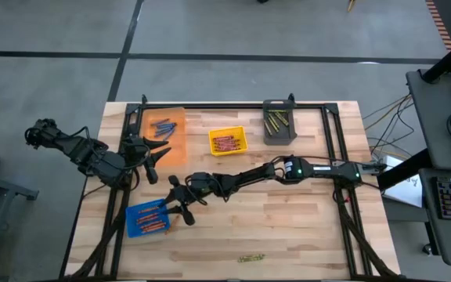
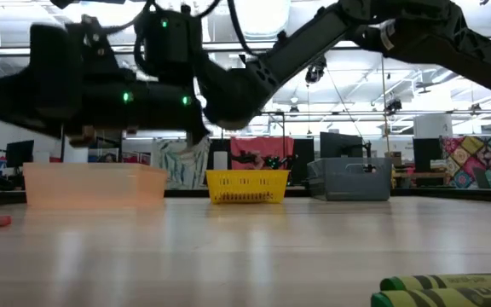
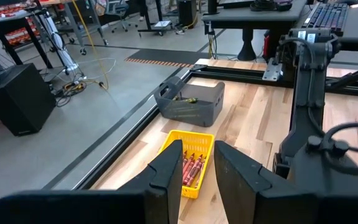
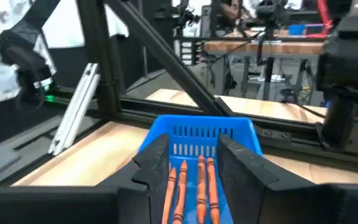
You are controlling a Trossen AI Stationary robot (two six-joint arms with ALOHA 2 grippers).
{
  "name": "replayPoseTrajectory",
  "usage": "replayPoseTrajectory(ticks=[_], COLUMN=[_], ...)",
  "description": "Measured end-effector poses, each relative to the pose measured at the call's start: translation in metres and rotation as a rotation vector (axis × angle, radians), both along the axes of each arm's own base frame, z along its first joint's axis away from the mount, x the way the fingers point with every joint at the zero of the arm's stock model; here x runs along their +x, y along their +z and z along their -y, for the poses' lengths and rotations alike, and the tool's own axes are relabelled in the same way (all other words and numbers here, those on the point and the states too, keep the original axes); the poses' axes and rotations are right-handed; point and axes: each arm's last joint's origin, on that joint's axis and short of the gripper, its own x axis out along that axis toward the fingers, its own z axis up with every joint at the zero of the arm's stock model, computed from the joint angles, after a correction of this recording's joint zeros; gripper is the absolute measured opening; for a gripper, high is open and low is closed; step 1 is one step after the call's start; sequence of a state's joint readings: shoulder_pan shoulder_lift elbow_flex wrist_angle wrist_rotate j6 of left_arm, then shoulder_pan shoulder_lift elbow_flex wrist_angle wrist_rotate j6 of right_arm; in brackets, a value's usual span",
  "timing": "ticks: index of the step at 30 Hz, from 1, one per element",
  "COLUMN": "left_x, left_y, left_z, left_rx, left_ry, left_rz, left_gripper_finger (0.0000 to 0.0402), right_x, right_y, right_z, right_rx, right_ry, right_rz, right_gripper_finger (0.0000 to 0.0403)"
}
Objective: Sort crayons
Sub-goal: Put the orange crayon into the blue bin
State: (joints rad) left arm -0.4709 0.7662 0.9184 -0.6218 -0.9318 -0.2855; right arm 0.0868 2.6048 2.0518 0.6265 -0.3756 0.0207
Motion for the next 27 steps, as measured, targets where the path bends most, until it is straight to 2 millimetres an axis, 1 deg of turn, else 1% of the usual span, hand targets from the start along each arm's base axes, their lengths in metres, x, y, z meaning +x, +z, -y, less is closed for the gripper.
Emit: replayPoseTrajectory(ticks=[4, 7, 10, 16, 18, 20, 24, 27], left_x=[0.000, 0.001, 0.002, 0.007, 0.009, 0.013, 0.022, 0.031], left_y=[0.000, -0.001, -0.001, -0.004, -0.005, -0.006, -0.010, -0.014], left_z=[0.000, 0.001, 0.002, 0.004, 0.006, 0.008, 0.013, 0.018], left_rx=[-0.005, -0.014, -0.023, -0.021, -0.022, -0.031, -0.061, -0.110], left_ry=[-0.011, -0.031, -0.030, -0.032, -0.031, -0.027, -0.036, -0.075], left_rz=[-0.002, -0.008, -0.007, -0.025, -0.028, -0.027, -0.031, -0.036], left_gripper_finger=[0.0075, 0.0075, 0.0075, 0.0075, 0.0075, 0.0075, 0.0075, 0.0075], right_x=[-0.002, -0.007, -0.019, -0.055, -0.069, -0.083, -0.108, -0.126], right_y=[0.018, 0.035, 0.056, 0.105, 0.124, 0.137, 0.149, 0.152], right_z=[0.002, 0.004, 0.006, 0.007, 0.008, 0.008, 0.011, 0.013], right_rx=[-0.044, -0.111, -0.210, -0.337, -0.356, -0.361, -0.364, -0.359], right_ry=[0.040, 0.057, 0.078, 0.149, 0.167, 0.182, 0.206, 0.221], right_rz=[-0.045, -0.140, -0.257, -0.471, -0.524, -0.588, -0.749, -0.863], right_gripper_finger=[0.0119, 0.0111, 0.0102, 0.0088, 0.0084, 0.0081, 0.0080, 0.0081])
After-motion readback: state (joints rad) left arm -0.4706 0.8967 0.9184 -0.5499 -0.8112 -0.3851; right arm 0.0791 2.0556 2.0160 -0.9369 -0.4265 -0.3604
